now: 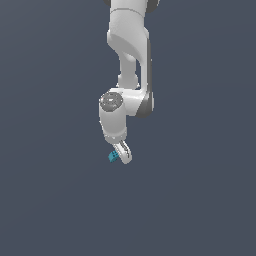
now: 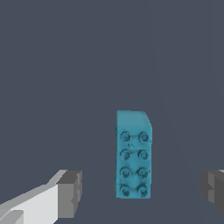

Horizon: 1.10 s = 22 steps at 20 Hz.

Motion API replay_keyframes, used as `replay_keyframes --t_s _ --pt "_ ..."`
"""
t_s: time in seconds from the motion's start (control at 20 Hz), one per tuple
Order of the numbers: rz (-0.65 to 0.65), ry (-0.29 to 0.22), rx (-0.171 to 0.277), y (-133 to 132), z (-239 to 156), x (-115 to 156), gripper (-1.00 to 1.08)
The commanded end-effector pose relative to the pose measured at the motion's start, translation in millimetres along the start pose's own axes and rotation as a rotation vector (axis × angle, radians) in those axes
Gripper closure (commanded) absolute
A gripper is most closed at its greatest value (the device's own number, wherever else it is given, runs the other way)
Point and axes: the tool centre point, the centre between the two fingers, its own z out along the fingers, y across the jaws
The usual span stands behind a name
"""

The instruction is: Pick up the object and move it to a goal position.

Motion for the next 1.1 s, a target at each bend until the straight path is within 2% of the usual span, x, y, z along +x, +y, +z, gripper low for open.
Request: replay_keyframes --t_s 0.0,0.3,0.75,1.0,1.05 --pt "0.016 0.0 0.0 0.3 1.4 0.3 -0.92" --pt "0.014 0.0 0.0 0.3 4.8 0.0 -0.92" --pt "0.019 0.0 0.0 1.4 44.5 -0.4 -0.92" --pt "0.019 0.0 0.0 0.6 51.8 0.3 -0.92" --pt "0.019 0.0 0.0 0.6 51.8 0.3 1.08"
